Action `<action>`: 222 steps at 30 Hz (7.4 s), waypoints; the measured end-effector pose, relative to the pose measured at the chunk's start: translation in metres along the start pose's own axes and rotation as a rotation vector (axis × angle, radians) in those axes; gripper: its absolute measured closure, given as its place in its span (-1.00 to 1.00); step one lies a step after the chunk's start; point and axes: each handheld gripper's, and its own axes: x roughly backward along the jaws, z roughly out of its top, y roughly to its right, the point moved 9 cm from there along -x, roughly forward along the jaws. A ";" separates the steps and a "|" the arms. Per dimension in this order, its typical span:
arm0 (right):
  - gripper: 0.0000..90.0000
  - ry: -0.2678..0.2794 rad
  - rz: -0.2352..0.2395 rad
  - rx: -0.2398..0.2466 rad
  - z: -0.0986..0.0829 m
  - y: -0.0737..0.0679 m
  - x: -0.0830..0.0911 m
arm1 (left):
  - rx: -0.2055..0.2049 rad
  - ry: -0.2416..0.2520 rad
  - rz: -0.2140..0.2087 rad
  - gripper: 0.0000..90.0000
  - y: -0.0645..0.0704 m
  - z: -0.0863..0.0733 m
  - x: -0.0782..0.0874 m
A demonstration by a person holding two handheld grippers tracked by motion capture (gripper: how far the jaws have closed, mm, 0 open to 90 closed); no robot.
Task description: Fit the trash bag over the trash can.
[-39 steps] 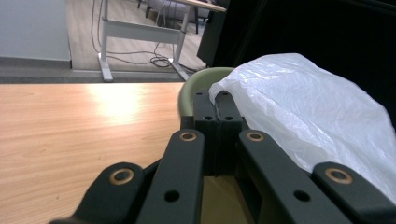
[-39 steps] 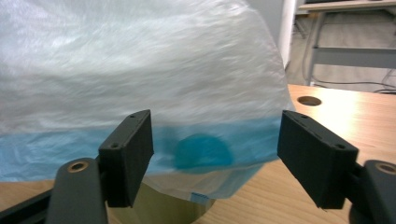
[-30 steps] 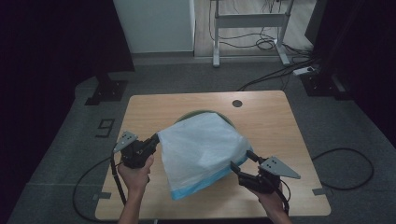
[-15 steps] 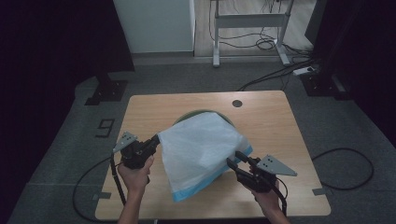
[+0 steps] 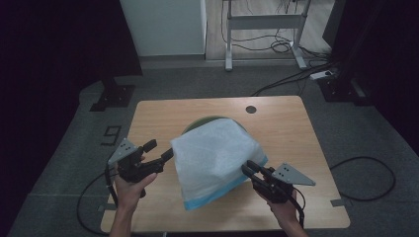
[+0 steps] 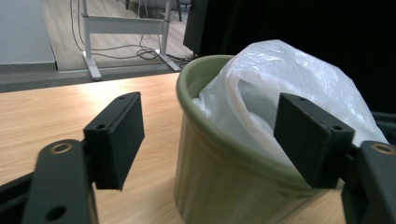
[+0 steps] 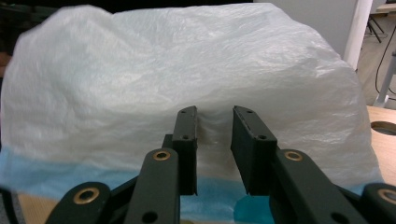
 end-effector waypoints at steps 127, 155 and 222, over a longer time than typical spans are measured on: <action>-0.01 0.044 -0.106 -0.063 0.006 0.014 0.016 | 0.110 0.076 -0.192 0.96 0.055 0.020 -0.029; 0.98 0.057 -0.129 -0.128 0.038 0.028 0.002 | -0.003 0.093 -0.249 0.20 0.063 0.025 -0.008; 0.98 0.043 -0.198 0.006 0.092 0.078 0.019 | 0.006 0.132 -0.043 1.00 0.006 0.083 -0.047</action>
